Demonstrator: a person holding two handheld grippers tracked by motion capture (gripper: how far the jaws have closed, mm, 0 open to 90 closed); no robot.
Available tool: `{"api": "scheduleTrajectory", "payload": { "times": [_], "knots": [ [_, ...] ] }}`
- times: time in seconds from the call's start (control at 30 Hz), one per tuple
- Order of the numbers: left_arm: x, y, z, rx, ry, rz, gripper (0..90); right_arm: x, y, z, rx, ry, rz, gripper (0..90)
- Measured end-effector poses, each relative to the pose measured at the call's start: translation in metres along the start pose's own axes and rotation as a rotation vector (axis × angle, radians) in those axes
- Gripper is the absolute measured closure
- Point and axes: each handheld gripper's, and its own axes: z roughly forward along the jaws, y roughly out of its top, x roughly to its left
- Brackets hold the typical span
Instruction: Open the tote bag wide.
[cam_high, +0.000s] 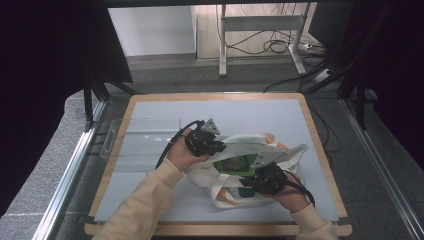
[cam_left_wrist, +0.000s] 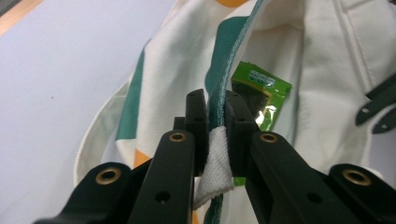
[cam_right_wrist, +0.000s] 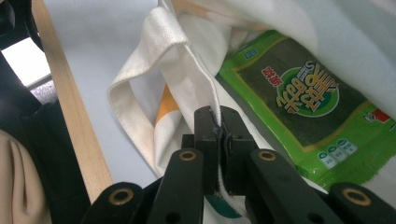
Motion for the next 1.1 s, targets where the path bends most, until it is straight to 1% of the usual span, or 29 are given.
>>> {"api": "scheduleTrajectory", "payload": {
  "times": [0.1,0.17,0.2,0.27,0.33,0.4,0.43,0.47,0.5,0.53,0.57,0.63,0.67,0.83,0.97,1.1],
  "knots": [
    [0.003,0.001,0.001,-0.002,0.006,-0.005,83.1,0.001,-0.001,0.000,0.002,0.002,0.001,86.1],
    [0.007,0.003,0.002,0.003,0.017,-0.010,83.1,0.001,-0.002,0.000,0.002,0.005,0.000,86.2],
    [0.011,0.004,0.002,0.012,0.020,0.004,83.1,0.001,-0.003,0.000,0.002,0.006,0.000,86.2],
    [0.013,0.005,0.003,0.013,0.024,0.003,83.1,0.002,-0.003,0.000,0.003,0.006,0.000,86.1],
    [0.018,0.007,0.005,0.014,0.033,-0.009,83.1,0.002,-0.005,0.000,0.003,0.007,-0.001,86.2],
    [0.022,0.008,0.007,0.024,0.038,-0.014,83.1,0.003,-0.006,0.000,0.004,0.010,0.002,86.2],
    [0.022,0.008,0.007,0.024,0.038,-0.014,83.1,0.004,-0.007,0.000,0.005,0.012,0.006,86.2],
    [0.026,0.009,0.008,0.023,0.041,-0.027,83.1,0.004,-0.008,0.000,0.005,0.013,0.005,86.2],
    [0.029,0.010,0.009,0.031,0.041,-0.023,83.1,0.004,-0.008,0.001,0.006,0.014,0.004,86.2],
    [0.029,0.010,0.009,0.031,0.041,-0.023,83.1,0.004,-0.008,0.001,0.006,0.014,0.004,86.2],
    [0.033,0.011,0.009,0.041,0.047,-0.020,83.1,0.004,-0.009,0.001,0.007,0.016,0.003,86.2],
    [0.034,0.011,0.010,0.041,0.050,-0.021,83.1,0.005,-0.010,0.001,0.009,0.017,0.003,86.2],
    [0.035,0.012,0.011,0.036,0.055,-0.030,83.1,0.005,-0.010,0.001,0.010,0.018,0.003,86.2],
    [0.041,0.013,0.014,0.035,0.064,-0.041,83.2,0.007,-0.012,0.002,0.013,0.025,0.001,86.3],
    [0.047,0.013,0.017,0.038,0.086,-0.049,83.2,0.010,-0.017,0.003,0.020,0.042,-0.002,86.3],
    [0.052,0.015,0.021,0.035,0.104,-0.071,83.2,0.013,-0.023,0.005,0.030,0.054,0.001,86.2]
  ]
}}
